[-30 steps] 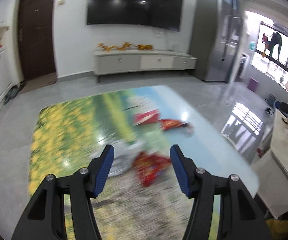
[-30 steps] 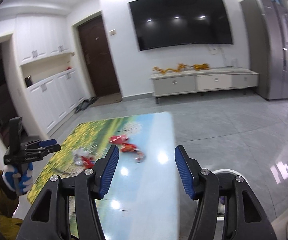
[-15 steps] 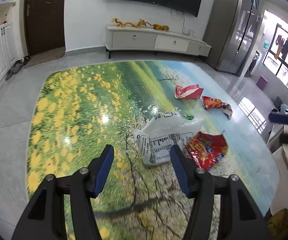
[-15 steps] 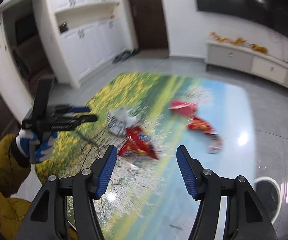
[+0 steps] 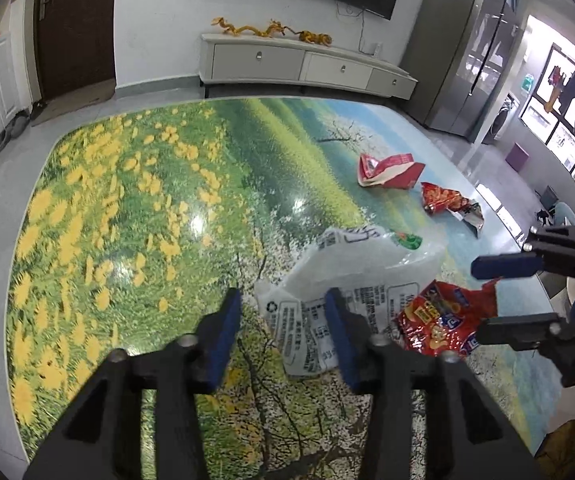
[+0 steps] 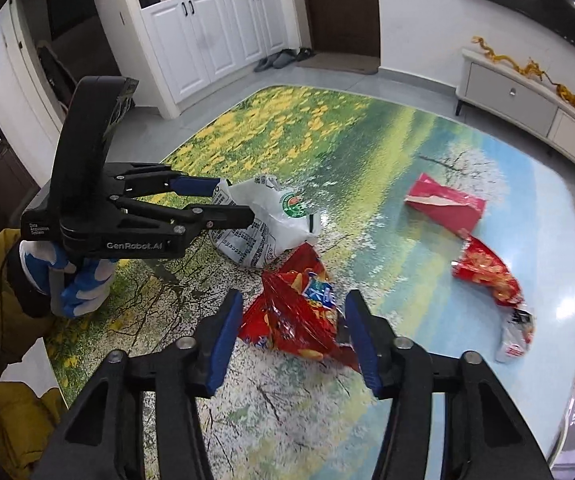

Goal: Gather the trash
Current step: 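Grasp the clear printed bag with the left tool while the right tool grasps a red snack wrapper, then carry both items to the bin and open both tools over it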

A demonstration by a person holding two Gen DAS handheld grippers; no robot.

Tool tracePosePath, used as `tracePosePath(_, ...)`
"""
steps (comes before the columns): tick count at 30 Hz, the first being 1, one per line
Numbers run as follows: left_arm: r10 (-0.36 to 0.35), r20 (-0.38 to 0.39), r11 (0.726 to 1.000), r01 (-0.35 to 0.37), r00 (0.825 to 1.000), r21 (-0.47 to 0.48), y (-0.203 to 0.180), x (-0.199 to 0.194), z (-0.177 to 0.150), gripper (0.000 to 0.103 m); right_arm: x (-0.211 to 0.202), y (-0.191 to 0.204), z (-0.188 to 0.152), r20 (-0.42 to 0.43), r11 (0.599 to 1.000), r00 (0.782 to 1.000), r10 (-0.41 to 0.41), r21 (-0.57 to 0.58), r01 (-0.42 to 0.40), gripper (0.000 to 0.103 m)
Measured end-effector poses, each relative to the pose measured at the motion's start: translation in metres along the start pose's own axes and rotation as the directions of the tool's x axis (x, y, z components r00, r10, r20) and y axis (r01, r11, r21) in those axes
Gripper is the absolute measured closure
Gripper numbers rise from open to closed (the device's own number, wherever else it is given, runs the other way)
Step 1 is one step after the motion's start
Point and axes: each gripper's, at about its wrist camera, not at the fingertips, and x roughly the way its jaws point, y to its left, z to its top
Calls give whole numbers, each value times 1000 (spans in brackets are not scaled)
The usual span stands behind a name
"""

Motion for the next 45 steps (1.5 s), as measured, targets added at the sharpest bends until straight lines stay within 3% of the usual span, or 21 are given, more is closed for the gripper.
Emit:
tracePosePath(1, 1, -2, 1000, -1, 1000, -3, 0, 1, -2, 80, 2, 1, -1, -4, 1000, 1000, 1, -5, -1, 72)
tracePosePath(4, 3, 9, 1000, -3, 1000, -4, -3, -2, -6, 88, 3, 3, -7, -5, 1000, 1000, 12, -9, -12, 89)
tracePosePath(7, 20, 24, 1000, -20, 1000, -3, -10, -9, -11, 92, -5, 4, -13, 11, 1000, 1000, 10, -8, -10, 95)
tracePosePath(17, 53, 79, 997, -47, 996, -66, -24, -54, -23, 95, -71, -14, -46, 151, 997, 988, -16, 77, 5, 96)
tracePosePath(24, 56, 85, 998, -54, 995, -24, -62, -71, -14, 95, -132, -62, -98, 271, 974, 957, -106, 224, 44, 96)
tracePosePath(30, -9, 74, 998, 5, 997, 61, -124, -66, 14, 95, -184, -118, -153, 326, 919, 910, -255, 375, 123, 96)
tracePosePath(35, -72, 29, 983, 66, 997, 171, -201, -37, 44, 95, -209, -171, -202, 311, 838, 873, -377, 515, 178, 96)
tracePosePath(39, -107, -21, 959, 109, 994, 260, -272, 1, 67, 95, -215, -213, -235, 283, 773, 857, -431, 606, 189, 95)
tracePosePath(45, -144, -81, 918, 164, 986, 361, -371, 65, 92, 93, -205, -273, -265, 223, 685, 851, -476, 701, 199, 91)
